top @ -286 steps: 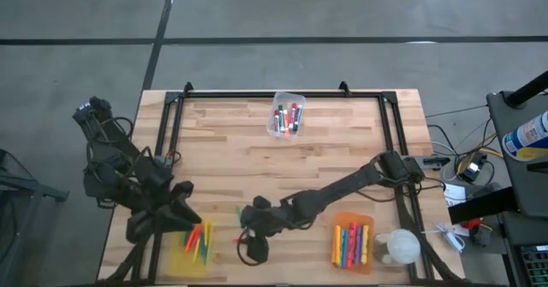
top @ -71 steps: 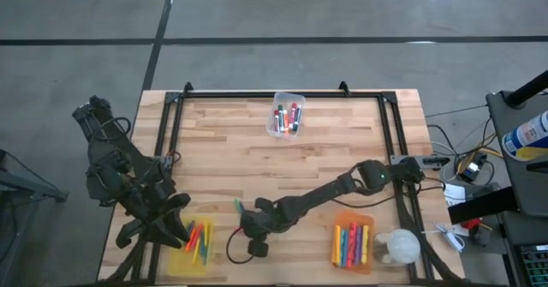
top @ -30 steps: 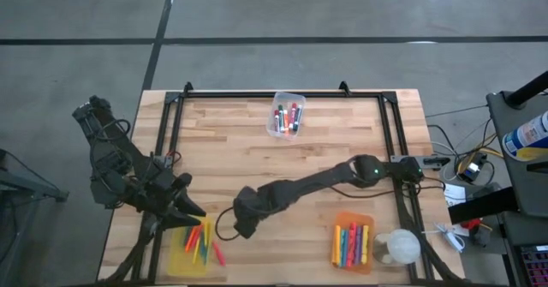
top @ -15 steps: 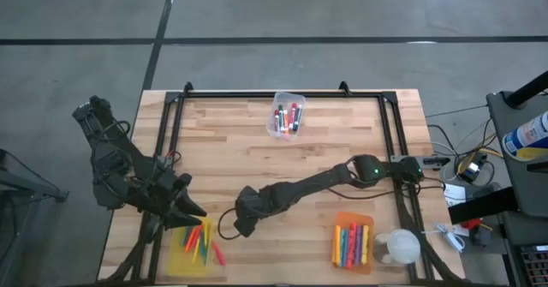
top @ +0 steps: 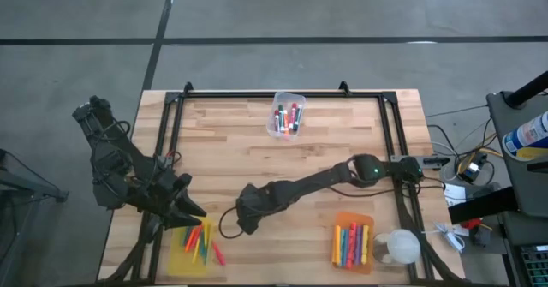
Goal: Pick & Place Markers
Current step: Put the violet highlighter into the yellow bin
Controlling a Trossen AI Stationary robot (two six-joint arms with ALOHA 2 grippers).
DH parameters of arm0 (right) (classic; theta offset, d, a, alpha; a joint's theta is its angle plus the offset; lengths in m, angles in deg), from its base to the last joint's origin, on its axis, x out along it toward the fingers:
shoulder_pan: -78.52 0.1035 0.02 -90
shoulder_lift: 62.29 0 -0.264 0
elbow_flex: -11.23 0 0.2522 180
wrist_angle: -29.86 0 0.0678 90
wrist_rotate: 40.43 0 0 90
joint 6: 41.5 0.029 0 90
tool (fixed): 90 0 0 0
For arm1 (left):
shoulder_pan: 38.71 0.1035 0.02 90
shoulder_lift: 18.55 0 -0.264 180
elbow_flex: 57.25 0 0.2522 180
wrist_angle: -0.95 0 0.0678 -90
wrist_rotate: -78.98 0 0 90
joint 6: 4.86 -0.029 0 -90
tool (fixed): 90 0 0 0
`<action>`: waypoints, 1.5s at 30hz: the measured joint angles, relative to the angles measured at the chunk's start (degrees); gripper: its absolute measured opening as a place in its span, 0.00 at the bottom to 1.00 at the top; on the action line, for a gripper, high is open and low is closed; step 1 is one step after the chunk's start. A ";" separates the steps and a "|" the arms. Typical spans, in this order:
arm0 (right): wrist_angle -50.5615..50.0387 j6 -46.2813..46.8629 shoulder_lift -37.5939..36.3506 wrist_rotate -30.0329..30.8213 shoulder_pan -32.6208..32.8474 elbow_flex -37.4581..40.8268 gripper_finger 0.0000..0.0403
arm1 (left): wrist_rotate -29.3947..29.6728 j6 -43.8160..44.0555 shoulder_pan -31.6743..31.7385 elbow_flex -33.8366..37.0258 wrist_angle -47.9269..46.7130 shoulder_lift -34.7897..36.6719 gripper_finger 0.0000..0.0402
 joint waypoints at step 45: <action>-0.32 -6.49 4.63 -1.03 -0.67 -4.65 0.35 | -1.73 -0.02 -0.02 0.00 -0.20 0.02 0.28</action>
